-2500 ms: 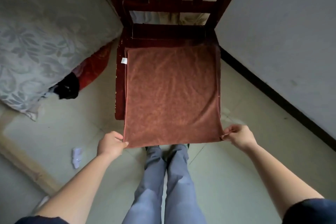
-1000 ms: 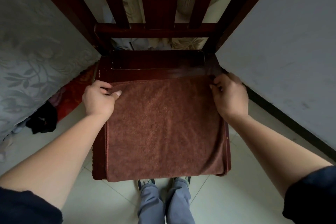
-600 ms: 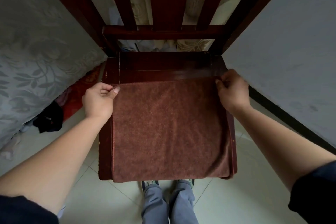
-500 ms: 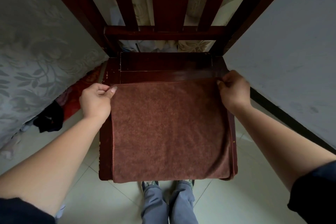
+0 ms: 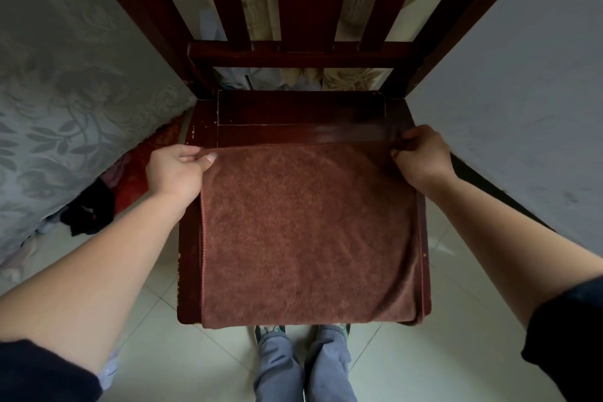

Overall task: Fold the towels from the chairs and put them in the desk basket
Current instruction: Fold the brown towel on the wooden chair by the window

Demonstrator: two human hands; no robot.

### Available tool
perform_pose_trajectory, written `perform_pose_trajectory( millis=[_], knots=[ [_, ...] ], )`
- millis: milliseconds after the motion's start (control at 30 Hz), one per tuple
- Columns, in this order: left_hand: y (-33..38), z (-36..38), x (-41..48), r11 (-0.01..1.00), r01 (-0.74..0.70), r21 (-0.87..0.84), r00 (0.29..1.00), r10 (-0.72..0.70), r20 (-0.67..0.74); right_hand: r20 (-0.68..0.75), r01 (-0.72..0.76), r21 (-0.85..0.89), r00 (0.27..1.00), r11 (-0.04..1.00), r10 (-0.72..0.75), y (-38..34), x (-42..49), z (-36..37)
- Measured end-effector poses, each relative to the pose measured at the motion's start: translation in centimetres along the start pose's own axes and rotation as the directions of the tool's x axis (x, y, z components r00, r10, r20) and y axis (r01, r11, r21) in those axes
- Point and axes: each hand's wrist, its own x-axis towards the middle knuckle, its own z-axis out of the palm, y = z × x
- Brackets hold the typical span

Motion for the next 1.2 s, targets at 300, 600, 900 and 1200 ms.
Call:
perform_pose_trajectory(
  millis=[300, 600, 900, 1200],
  knots=[
    [5.1, -2.0, 0.6, 0.993, -0.099, -0.069, 0.995, 0.098, -0.028, -0.203, -0.050, 0.250, 0.974, 0.967, 0.103, -2.3, 0.8, -3.5],
    [4.1, 1.7, 0.1, 0.976, -0.202, -0.082, 0.976, 0.207, 0.060, -0.115, -0.043, 0.493, 0.987, 0.869, 0.114, -1.2, 1.6, -0.8],
    [-4.2, 1.4, -6.8, 0.977, -0.212, 0.025, 0.952, 0.212, -0.222, -0.159, -0.115, 0.386, 0.969, 0.915, 0.188, 3.2, -5.9, 0.2],
    [-14.2, -0.7, -18.0, 0.989, 0.147, 0.030, 0.967, -0.137, -0.214, -0.052, -0.359, 0.302, 0.919, 0.883, 0.391, 10.9, -18.6, 2.2]
  ],
)
